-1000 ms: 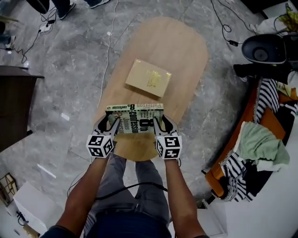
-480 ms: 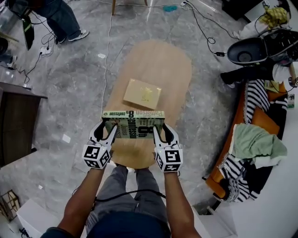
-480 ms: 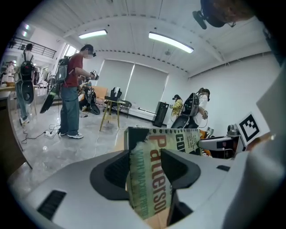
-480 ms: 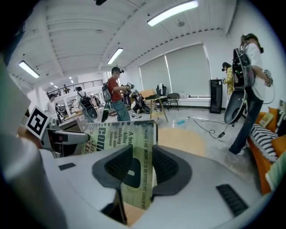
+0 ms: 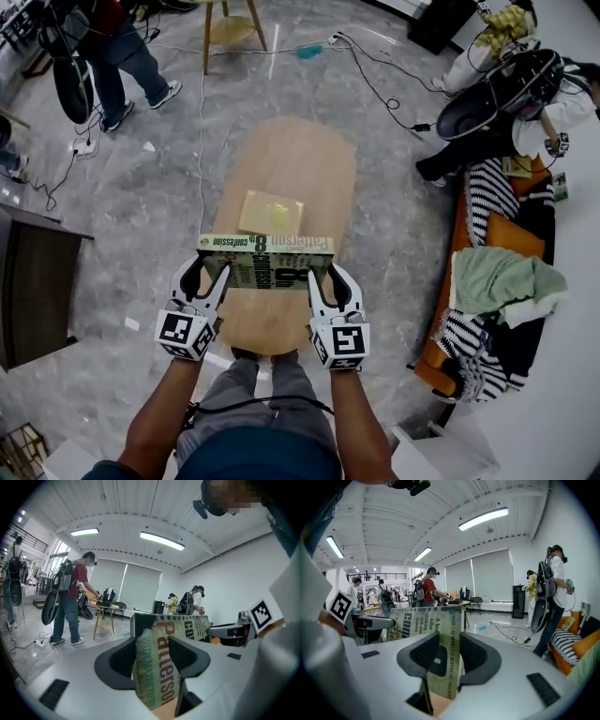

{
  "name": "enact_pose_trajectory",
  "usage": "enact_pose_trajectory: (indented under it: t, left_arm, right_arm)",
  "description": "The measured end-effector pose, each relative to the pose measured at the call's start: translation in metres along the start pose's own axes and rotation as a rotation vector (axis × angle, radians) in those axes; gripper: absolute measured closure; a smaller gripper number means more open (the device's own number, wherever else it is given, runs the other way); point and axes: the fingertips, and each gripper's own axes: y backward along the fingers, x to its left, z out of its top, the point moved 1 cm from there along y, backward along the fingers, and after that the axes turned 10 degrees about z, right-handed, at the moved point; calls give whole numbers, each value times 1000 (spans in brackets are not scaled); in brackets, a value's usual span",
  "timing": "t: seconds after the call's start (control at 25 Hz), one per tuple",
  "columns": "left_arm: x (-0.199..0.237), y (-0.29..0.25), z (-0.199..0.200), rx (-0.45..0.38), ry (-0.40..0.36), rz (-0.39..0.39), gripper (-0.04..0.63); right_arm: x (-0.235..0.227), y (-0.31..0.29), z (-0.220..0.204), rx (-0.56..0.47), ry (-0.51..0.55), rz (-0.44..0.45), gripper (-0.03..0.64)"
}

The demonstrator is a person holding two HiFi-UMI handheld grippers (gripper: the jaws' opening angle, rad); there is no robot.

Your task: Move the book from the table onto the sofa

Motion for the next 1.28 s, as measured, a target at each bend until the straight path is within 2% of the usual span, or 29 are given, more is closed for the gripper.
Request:
enact_pose_trajectory:
  t: [0.64,0.88,1.12,1.2,1.28]
  left_arm:
    - [-44,84,140,-263,-94,-183,379]
    - [-92,122,156,-341,-114,-270,379]
    - [-98,141,194,-365,-109,-350,380]
    - [-120,145,199,-381,-111,-377,380]
    - [-163,151,193,-392,-129,-408,380]
  right_arm:
    - [56,110,131,-218,143,-168,471]
    - [66,183,144,-274,186,-250,472]
    - [91,210,180,-304,213,-326,474]
    - [84,234,182,-316,220,-354,474]
    - [66,274,173,-331,219,-381,474]
